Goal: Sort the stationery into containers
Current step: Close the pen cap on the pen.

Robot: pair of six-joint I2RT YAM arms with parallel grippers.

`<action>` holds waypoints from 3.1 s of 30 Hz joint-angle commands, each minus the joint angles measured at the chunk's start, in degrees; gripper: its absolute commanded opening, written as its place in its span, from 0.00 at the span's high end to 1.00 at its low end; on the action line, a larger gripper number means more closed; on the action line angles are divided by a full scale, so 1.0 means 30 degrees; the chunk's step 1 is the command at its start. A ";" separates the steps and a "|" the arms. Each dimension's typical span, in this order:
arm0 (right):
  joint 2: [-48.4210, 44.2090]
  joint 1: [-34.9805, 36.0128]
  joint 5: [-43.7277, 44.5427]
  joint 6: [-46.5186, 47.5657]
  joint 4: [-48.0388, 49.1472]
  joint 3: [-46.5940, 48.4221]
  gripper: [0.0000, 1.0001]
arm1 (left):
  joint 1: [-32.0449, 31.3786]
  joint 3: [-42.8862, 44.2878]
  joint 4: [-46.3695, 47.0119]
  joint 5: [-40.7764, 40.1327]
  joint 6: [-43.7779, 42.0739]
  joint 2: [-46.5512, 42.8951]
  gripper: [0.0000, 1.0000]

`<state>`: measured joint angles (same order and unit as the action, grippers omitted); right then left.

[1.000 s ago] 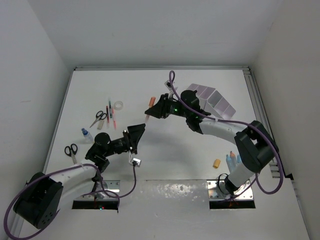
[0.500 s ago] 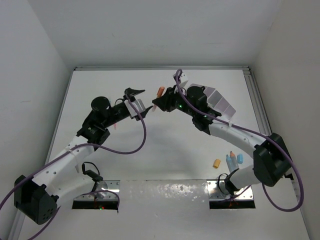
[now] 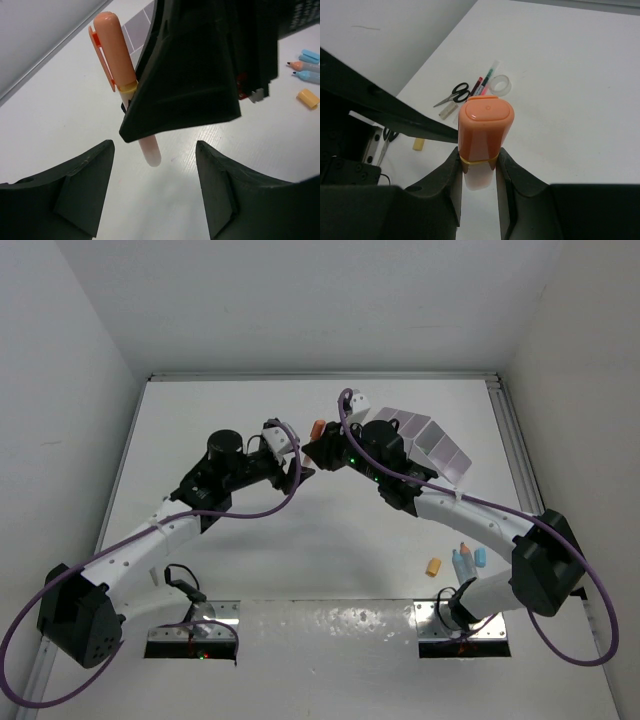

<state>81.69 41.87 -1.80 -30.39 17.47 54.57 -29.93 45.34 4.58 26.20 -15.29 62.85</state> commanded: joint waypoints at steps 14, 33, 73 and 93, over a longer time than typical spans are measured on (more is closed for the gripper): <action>-0.0892 0.0751 0.1040 -0.0856 0.1470 -0.0201 1.00 | 0.0105 0.0091 0.2720 0.0495 0.1345 0.1550 0.67; -0.0775 0.0751 0.0747 -0.0797 0.1382 0.0473 0.98 | 0.0310 -0.1048 0.7338 0.0061 0.5760 0.1433 1.00; -0.2942 0.0489 -0.3292 0.5469 -1.0182 0.5657 0.01 | 0.1071 -0.5416 1.5788 -0.1117 0.8816 -0.1466 1.00; -0.0921 -0.0450 -0.9504 1.4935 -1.9600 1.5506 0.01 | 0.1540 -0.6677 1.7809 0.3923 1.1013 -0.2962 1.00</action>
<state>78.35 40.84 -26.83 10.39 -40.25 100.88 -25.65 25.28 53.69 35.38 15.81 55.05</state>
